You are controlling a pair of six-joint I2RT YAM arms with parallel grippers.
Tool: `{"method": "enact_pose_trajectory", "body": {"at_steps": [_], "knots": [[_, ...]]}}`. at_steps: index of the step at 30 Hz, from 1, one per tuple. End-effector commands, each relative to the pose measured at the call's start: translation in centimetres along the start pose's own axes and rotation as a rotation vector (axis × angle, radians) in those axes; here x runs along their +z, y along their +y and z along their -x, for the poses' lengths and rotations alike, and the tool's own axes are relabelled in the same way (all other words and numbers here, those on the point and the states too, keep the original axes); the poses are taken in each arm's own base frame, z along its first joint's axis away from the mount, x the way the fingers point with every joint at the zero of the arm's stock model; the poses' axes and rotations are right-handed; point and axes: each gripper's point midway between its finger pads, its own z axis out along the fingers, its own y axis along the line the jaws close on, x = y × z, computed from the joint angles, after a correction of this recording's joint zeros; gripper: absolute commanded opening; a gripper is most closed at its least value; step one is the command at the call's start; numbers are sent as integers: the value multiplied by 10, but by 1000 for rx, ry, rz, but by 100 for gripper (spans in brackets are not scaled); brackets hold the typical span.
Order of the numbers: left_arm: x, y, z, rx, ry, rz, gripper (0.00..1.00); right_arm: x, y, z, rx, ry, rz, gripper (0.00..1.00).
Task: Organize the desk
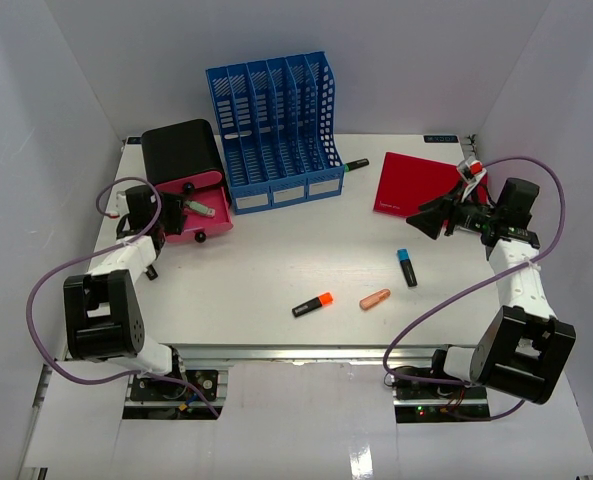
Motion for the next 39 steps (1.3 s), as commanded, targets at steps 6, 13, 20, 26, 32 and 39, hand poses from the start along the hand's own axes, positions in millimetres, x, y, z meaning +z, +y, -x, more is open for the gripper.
{"method": "enact_pose_trajectory", "body": {"at_steps": [6, 13, 20, 26, 32, 39], "knots": [[-34, -35, 1, 52, 11, -146, 75, 12, 13, -9, -43, 37, 64, 69], [-102, -65, -19, 338, 57, -397, 76, 43, 106, -81, -524, 290, 496, 73], [-154, -28, -76, 644, 262, -599, 82, 7, 125, -156, -888, 461, 835, 87], [-169, 13, -92, 713, 319, -559, 82, -5, 120, -192, -796, 610, 904, 81], [-186, 13, -87, 783, 258, -572, 82, -2, 107, -239, -874, 765, 842, 77], [-205, 1, -79, 821, 178, -609, 82, 10, 91, -255, -837, 836, 792, 69]]}}
